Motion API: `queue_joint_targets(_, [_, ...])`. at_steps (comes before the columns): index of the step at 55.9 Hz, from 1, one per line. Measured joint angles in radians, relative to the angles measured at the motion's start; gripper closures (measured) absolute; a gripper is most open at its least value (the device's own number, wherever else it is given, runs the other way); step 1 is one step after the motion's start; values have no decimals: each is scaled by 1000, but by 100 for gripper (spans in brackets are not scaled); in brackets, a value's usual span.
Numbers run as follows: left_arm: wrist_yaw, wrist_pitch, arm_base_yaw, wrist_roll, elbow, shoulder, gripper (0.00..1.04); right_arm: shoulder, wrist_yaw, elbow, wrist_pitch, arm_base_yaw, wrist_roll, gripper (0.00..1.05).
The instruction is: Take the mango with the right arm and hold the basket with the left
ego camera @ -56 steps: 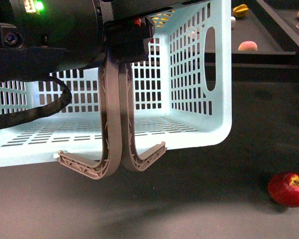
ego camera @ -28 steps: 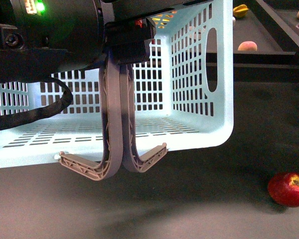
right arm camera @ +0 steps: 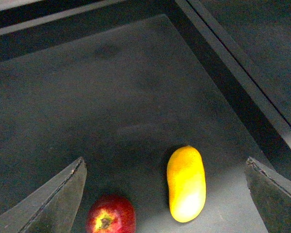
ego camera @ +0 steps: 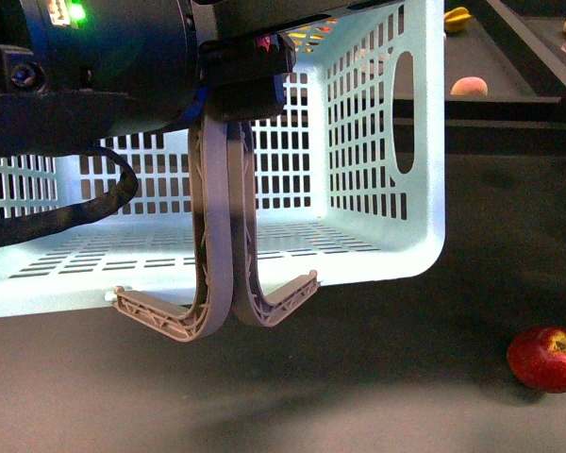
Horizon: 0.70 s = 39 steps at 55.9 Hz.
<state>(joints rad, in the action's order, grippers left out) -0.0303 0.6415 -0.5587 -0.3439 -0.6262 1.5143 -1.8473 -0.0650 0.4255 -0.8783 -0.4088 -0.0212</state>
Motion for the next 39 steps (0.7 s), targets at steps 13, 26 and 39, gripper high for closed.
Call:
queue_joint_targets(13, [-2, 0, 0, 0, 0, 0, 100, -274, 54, 132, -5, -38, -92, 8])
queue_joint_targets(26, [-3, 0, 0, 0, 0, 0, 100, -534, 117, 351, 57, -83, -131, 8])
queue_joint_targets(39, [-1, 0, 0, 0, 0, 0, 100, -731, 145, 510, 109, -87, -151, 8])
